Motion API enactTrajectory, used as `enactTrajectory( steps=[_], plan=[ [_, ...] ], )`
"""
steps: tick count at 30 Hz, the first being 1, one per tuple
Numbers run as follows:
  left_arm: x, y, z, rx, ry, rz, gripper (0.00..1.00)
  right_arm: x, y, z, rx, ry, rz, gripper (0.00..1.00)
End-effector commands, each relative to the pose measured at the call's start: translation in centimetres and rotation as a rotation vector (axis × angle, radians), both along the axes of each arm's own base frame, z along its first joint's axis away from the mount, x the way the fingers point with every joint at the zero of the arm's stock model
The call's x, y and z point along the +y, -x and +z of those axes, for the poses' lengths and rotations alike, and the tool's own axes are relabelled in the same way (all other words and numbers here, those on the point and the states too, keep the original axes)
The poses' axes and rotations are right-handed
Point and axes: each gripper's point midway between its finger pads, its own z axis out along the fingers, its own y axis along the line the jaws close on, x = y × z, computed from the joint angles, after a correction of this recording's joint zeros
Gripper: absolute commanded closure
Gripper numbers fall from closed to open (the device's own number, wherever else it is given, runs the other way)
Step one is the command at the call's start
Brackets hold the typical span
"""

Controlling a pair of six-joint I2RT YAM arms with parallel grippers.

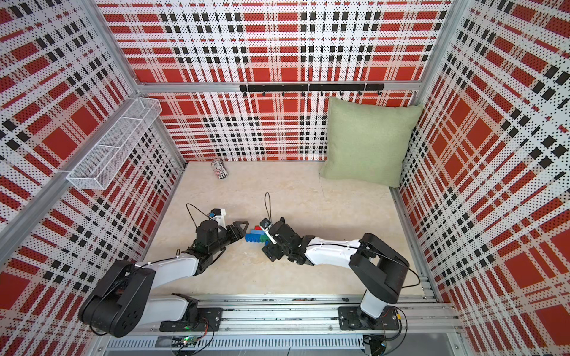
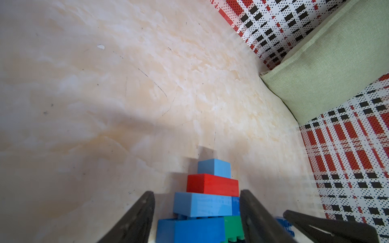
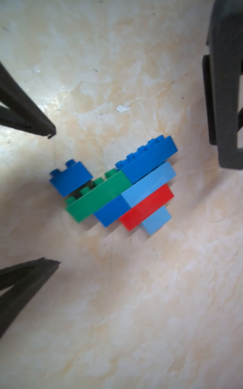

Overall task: Assemble a heart with lego
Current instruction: Assemble the lego brick with the lego brick.

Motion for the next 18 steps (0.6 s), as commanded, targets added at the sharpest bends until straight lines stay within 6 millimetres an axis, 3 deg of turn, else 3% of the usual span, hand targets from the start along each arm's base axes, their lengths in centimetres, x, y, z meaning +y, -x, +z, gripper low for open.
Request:
enactTrajectory(
  steps=[1, 8, 18],
  plan=[
    [-0.9, -0.1, -0.2, -0.001, -0.013, -0.043, 0.32, -0.8, 0.4, -0.6, 0.023, -0.016, 0.017, 0.07],
    [-1.9, -0.1, -0.9, 0.017, -0.026, -0.074, 0.32, -1.0, 0.2, -2.9, 0.026, 0.025, 0.027, 0.09],
    [-2.6, 0.1, -0.8, 0.014, -0.022, -0.1, 0.32, 0.7, -1.2, -3.2, 0.012, 0.018, 0.039, 0.09]
  ],
)
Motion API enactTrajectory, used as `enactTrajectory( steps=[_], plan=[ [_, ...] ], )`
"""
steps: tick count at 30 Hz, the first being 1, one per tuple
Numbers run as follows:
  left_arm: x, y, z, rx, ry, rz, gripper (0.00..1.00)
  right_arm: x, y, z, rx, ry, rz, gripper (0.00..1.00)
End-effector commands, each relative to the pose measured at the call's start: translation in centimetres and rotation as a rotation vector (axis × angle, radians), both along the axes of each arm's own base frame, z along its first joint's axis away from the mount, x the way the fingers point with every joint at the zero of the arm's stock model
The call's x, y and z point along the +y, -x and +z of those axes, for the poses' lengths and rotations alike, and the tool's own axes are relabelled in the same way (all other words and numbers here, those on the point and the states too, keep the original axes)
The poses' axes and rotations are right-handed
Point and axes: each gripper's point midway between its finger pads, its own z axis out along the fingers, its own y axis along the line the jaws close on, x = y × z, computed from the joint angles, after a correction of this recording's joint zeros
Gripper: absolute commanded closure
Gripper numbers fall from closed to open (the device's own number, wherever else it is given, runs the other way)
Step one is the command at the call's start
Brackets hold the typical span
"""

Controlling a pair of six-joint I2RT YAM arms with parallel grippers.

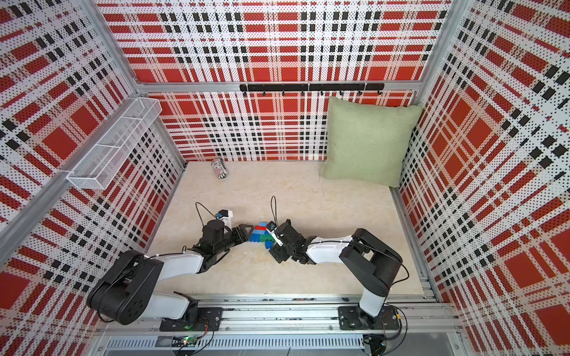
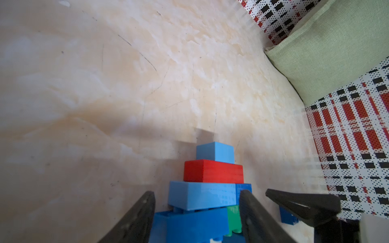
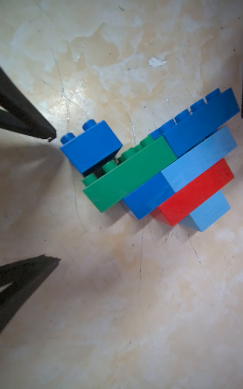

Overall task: Assemble a heart with lego
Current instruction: Assemble the lego brick with the lego brick.

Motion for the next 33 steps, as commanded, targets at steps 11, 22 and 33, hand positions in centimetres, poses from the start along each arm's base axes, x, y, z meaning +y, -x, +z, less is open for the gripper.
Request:
enactTrajectory(
  steps=[11, 22, 33],
  plan=[
    [-0.7, -0.4, 0.9, -0.029, 0.004, -0.026, 0.32, 1.8, -1.4, 0.4, -0.023, -0.019, 0.039, 0.09],
    [-0.8, -0.5, 0.9, -0.032, 0.003, -0.033, 0.32, 0.6, -0.5, 0.1, -0.013, -0.001, 0.085, 0.1],
    [-1.7, -0.7, 0.7, -0.027, -0.004, -0.057, 0.33, -0.1, -1.1, 0.2, -0.03, -0.007, 0.059, 0.1]
  ],
)
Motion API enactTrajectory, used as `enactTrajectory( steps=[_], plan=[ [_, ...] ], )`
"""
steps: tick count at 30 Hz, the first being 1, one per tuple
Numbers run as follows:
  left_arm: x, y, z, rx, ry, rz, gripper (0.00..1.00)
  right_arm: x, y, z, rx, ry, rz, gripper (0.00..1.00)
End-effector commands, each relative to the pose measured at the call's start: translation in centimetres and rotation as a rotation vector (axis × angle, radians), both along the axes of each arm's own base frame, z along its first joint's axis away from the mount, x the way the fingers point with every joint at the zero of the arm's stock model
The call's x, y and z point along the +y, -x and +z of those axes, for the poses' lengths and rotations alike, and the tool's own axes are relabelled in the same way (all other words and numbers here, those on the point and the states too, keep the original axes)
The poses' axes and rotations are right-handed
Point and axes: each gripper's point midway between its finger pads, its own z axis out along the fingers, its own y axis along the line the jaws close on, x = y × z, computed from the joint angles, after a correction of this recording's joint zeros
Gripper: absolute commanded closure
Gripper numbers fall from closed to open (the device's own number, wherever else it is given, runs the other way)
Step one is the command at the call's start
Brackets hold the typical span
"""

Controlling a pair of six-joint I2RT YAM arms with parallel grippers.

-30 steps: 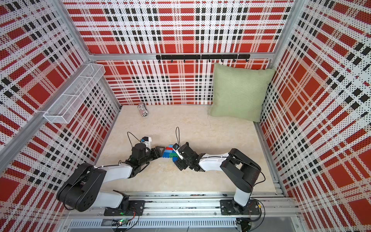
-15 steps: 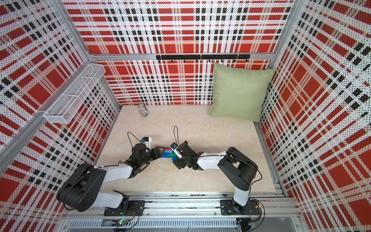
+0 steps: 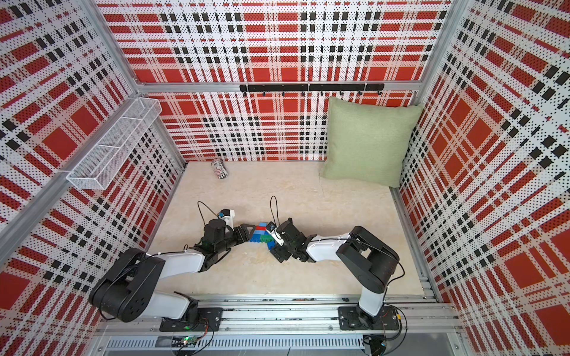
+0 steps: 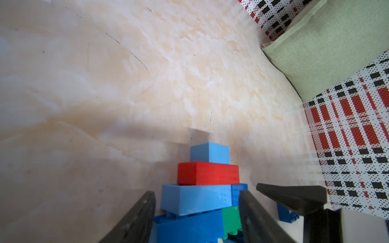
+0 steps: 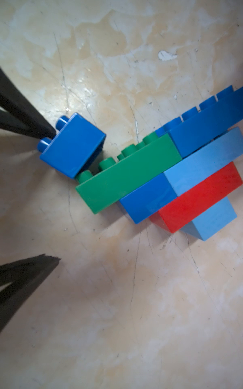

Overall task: Assemble a heart with lego
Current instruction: Assemble the lego brick with the lego brick.

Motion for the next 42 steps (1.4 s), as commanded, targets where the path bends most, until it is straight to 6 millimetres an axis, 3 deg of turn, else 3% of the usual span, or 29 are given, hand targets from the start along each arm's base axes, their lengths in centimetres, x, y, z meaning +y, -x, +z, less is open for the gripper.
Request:
enactTrajectory(
  steps=[1, 12, 20, 31, 42],
  plan=[
    [-0.8, -0.5, 0.7, -0.026, -0.002, -0.028, 0.33, 0.2, -0.7, 1.1, -0.032, -0.023, 0.002, 0.1],
    [-1.8, -0.2, 0.8, -0.028, -0.002, -0.045, 0.33, -1.7, -0.9, 2.1, -0.027, -0.044, -0.03, 0.13],
    [-2.1, 0.0, 0.5, -0.022, -0.008, -0.056, 0.33, -0.6, -0.7, 1.6, 0.004, -0.062, 0.007, 0.13],
    [-0.3, -0.1, 0.3, -0.022, -0.018, -0.003, 0.33, 0.3, 0.2, 1.7, -0.007, -0.043, 0.127, 0.07],
    [0.0, -0.4, 0.6, -0.03, -0.02, 0.001, 0.33, 2.0, -1.2, 1.7, -0.056, -0.034, 0.17, 0.0]
  ],
)
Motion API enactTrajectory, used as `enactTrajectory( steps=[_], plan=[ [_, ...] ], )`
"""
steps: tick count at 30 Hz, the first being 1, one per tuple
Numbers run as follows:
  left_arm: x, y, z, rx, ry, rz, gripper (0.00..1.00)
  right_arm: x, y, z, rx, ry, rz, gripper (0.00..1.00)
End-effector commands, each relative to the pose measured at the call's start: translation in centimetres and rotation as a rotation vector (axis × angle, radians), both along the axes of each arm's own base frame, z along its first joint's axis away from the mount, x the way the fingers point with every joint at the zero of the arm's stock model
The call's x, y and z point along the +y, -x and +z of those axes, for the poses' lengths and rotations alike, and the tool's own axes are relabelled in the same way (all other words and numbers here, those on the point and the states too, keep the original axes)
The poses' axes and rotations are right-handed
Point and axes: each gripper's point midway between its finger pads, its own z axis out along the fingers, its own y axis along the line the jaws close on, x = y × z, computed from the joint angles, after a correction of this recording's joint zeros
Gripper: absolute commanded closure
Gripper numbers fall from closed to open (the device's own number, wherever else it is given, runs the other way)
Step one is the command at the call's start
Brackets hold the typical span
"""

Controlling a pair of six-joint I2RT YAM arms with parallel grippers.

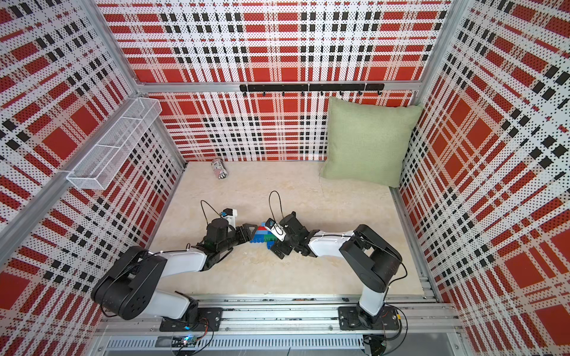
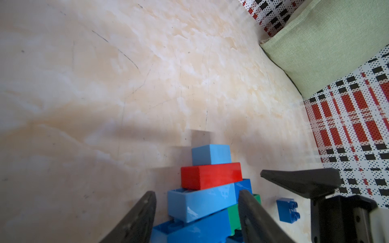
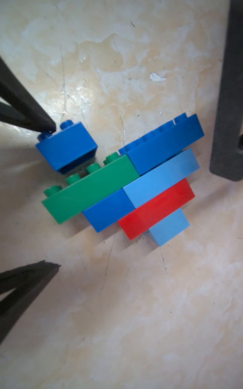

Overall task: Assemble a heart with lego
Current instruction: Assemble the lego brick with the lego brick.

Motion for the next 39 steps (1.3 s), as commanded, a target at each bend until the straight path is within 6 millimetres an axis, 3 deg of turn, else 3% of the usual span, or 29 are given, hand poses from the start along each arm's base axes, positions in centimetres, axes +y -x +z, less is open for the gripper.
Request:
enactTrajectory(
  steps=[1, 9, 26, 39],
  plan=[
    [0.3, -0.2, 0.4, -0.019, -0.008, 0.001, 0.33, 1.0, -0.4, -0.1, -0.021, 0.001, 0.034, 0.0],
    [0.9, -0.8, 0.4, -0.019, -0.016, 0.024, 0.33, 1.3, -0.6, -0.1, -0.045, 0.006, 0.062, 0.0],
    [1.5, -1.2, 0.9, -0.032, -0.034, 0.044, 0.34, -1.3, -1.7, 0.5, -0.053, -0.005, -0.011, 0.02],
    [1.1, -0.8, 0.8, -0.02, -0.056, 0.016, 0.33, -0.3, -0.6, 1.1, -0.035, -0.012, 0.089, 0.01]
  ],
)
